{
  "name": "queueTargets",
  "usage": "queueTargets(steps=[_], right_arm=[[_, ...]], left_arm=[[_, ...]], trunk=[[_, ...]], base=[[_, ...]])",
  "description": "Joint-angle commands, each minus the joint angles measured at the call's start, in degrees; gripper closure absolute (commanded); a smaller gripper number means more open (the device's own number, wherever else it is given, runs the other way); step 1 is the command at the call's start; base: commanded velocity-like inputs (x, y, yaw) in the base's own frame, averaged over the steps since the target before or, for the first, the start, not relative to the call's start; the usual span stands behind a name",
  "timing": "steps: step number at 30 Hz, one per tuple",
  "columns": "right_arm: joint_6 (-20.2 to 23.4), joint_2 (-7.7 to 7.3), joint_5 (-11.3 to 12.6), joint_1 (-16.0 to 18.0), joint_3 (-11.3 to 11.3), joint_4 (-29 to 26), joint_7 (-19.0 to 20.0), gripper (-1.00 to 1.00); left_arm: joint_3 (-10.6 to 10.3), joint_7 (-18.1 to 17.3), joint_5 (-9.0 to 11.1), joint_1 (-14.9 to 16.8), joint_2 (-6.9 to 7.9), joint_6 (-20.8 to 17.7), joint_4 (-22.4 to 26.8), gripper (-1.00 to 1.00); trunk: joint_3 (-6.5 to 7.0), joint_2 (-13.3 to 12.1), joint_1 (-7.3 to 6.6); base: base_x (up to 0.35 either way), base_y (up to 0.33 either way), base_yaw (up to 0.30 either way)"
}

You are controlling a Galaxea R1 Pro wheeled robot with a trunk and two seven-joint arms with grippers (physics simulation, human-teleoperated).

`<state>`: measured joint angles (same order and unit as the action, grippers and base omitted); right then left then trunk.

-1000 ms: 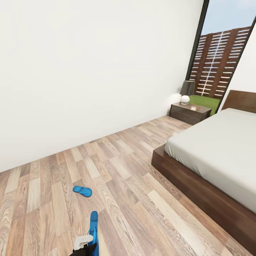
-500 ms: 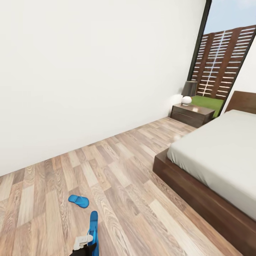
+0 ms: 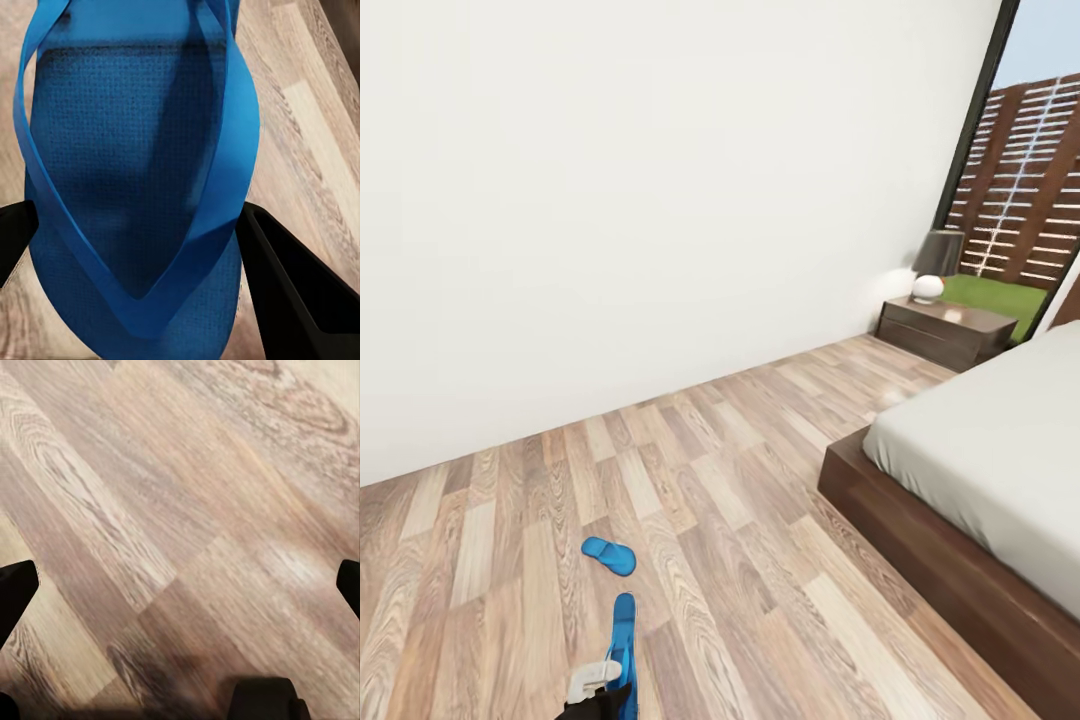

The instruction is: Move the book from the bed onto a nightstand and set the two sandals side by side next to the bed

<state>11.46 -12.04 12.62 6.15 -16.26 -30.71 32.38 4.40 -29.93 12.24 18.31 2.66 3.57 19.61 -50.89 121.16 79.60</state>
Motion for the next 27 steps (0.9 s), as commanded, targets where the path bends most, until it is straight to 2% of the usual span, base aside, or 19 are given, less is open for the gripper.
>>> queueTargets(steps=[1, 6, 14, 22, 27], right_arm=[[0.57, 0.03, 0.58, 0.00, -0.19, -0.05, 0.22, -1.00], [0.51, 0.02, 0.59, 0.00, -0.18, -0.05, 0.22, -1.00], [0.52, 0.00, 0.63, 0.00, -0.20, -0.09, 0.22, -1.00], [0.55, 0.00, 0.65, 0.00, -0.23, -0.13, 0.31, -1.00], [0.55, 0.00, 0.65, 0.00, -0.24, -0.13, 0.31, -1.00]], left_arm=[[0.26, -0.39, 0.07, 0.06, -0.02, 0.04, -0.10, 1.00], [0.26, -0.36, 0.07, 0.06, -0.03, 0.01, -0.10, 1.00], [0.30, -0.30, 0.07, 0.06, -0.02, -0.05, -0.10, 1.00], [0.34, -0.30, 0.09, 0.06, -0.02, -0.05, -0.10, 1.00], [0.35, -0.30, 0.14, 0.06, -0.02, -0.05, -0.10, 1.00]], trunk=[[-0.05, 0.02, -0.01], [-0.05, 0.02, -0.01], [-0.05, 0.02, -0.01], [-0.05, 0.02, -0.01], [-0.05, 0.02, -0.01]], base=[[0.000, 0.000, 0.292], [0.084, -0.023, 0.292], [0.274, -0.121, 0.266], [0.269, -0.197, 0.038], [0.300, -0.060, 0.001]])
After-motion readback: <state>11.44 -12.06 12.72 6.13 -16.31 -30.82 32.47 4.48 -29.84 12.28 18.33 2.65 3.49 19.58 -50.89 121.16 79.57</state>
